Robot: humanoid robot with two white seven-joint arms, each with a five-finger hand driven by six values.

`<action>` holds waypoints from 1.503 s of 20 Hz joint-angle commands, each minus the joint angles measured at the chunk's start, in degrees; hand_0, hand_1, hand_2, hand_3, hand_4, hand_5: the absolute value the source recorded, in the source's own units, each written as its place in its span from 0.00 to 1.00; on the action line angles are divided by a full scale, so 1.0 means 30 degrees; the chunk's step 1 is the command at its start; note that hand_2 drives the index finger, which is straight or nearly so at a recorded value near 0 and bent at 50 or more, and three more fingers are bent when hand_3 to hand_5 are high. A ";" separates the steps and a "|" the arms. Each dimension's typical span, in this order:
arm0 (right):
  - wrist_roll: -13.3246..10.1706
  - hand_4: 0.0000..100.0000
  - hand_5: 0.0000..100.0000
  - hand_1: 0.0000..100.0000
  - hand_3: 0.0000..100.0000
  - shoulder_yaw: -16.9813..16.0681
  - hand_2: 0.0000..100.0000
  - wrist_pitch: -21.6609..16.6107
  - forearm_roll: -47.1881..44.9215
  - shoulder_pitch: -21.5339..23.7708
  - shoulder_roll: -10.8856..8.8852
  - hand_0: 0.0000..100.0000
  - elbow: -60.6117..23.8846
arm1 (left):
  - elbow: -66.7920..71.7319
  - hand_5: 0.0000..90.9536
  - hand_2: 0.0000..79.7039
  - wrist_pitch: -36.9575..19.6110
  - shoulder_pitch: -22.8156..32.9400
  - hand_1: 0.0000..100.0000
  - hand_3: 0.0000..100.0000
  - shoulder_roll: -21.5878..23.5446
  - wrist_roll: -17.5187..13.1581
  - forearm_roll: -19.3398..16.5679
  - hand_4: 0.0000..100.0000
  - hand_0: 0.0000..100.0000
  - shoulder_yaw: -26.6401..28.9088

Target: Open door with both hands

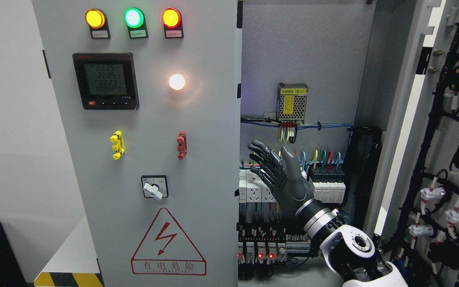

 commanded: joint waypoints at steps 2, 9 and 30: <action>0.0113 0.00 0.00 0.00 0.00 -0.0014 0.00 0.0280 0.0000 -0.0342 -0.0111 0.00 0.0212 | -0.0010 0.00 0.00 0.0007 -0.0014 0.00 0.00 0.0423 -0.0007 -0.0002 0.00 0.00 -0.0032; 0.1343 0.00 0.00 0.00 0.00 -0.0043 0.00 0.0808 0.0000 -0.0489 -0.0111 0.00 0.0241 | -0.0010 0.00 0.00 0.0007 -0.0014 0.00 0.00 0.0423 -0.0007 -0.0002 0.00 0.00 -0.0003; 0.3863 0.00 0.00 0.00 0.00 -0.0043 0.00 0.1483 -0.0059 -0.1045 -0.0082 0.00 0.0534 | 0.0048 0.00 0.00 -0.0022 0.0016 0.00 0.00 0.0452 -0.0007 -0.0002 0.00 0.00 -0.0003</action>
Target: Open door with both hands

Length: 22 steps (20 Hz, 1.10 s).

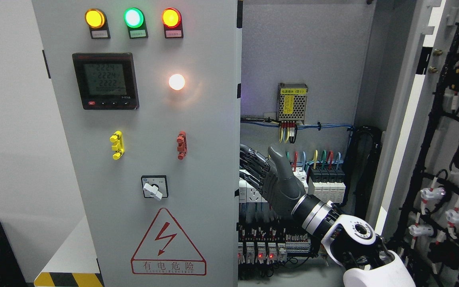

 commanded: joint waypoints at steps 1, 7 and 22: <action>0.0090 0.00 0.00 0.00 0.00 -0.0003 0.00 0.0006 -0.0133 -0.0181 -0.0005 0.00 0.0183 | 0.0052 0.00 0.00 -0.0150 0.0017 0.00 0.00 0.0495 -0.0008 0.0000 0.00 0.00 0.0000; 0.0676 0.00 0.00 0.00 0.00 -0.0003 0.00 0.0797 -0.1160 -0.0328 -0.0005 0.00 0.0212 | 0.0111 0.00 0.00 -0.0121 0.0017 0.00 0.00 0.0495 -0.0008 0.0000 0.00 0.00 0.0029; 0.1555 0.00 0.00 0.00 0.00 -0.0003 0.00 0.0621 -0.1189 -0.0328 -0.0034 0.00 0.0009 | 0.0111 0.00 0.00 -0.0150 0.0017 0.00 0.00 0.0495 -0.0008 0.0000 0.00 0.00 0.0030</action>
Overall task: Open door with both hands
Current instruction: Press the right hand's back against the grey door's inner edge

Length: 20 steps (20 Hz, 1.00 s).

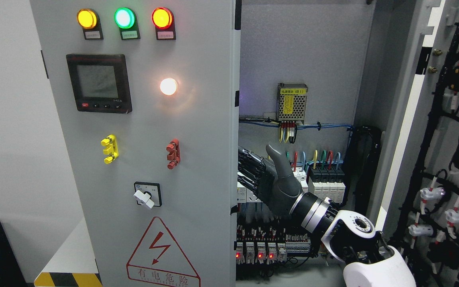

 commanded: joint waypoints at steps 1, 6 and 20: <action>0.0065 0.00 0.00 0.00 0.00 -0.0005 0.00 -0.0135 -0.0037 0.0166 -0.0051 0.00 -0.0453 | 0.0019 0.00 0.00 -0.0011 -0.0001 0.00 0.00 0.0498 -0.0012 0.0000 0.00 0.00 0.0009; 0.0094 0.00 0.00 0.00 0.00 0.0259 0.00 -0.0165 -0.0066 0.0605 -0.0459 0.00 -0.1390 | 0.0019 0.00 0.00 -0.0011 -0.0001 0.00 0.00 0.0498 -0.0012 0.0000 0.00 0.00 -0.0021; 0.0649 0.00 0.00 0.00 0.00 0.1460 0.00 -0.0018 -0.0037 0.0548 -0.0637 0.00 -0.1714 | 0.0019 0.00 0.00 -0.0040 0.0028 0.00 0.00 0.0498 -0.0012 0.0000 0.00 0.00 -0.0021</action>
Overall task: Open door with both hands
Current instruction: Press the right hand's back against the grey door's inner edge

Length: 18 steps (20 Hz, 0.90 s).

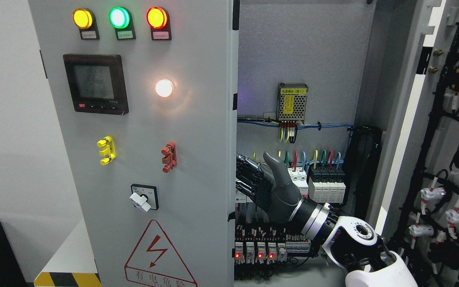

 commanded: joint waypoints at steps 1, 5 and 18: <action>0.0387 0.00 0.00 0.00 0.00 0.0740 0.00 0.0066 0.0008 -0.0042 -0.0140 0.00 -0.0460 | 0.0003 0.00 0.00 -0.0006 0.0005 0.00 0.00 0.0498 -0.0011 0.0000 0.00 0.00 0.0022; 0.0417 0.00 0.00 0.00 0.00 0.0798 0.00 0.0124 -0.0022 -0.0042 -0.0082 0.00 -0.0635 | 0.0003 0.00 0.00 -0.0036 0.0005 0.00 0.00 0.0527 -0.0011 0.0000 0.00 0.00 0.0022; 0.1645 0.00 0.00 0.00 0.00 0.1149 0.00 0.0828 -0.0051 0.0192 0.0094 0.00 -0.1601 | 0.0032 0.00 0.00 -0.0094 0.0181 0.00 0.00 0.0557 -0.0011 0.0000 0.00 0.00 0.0022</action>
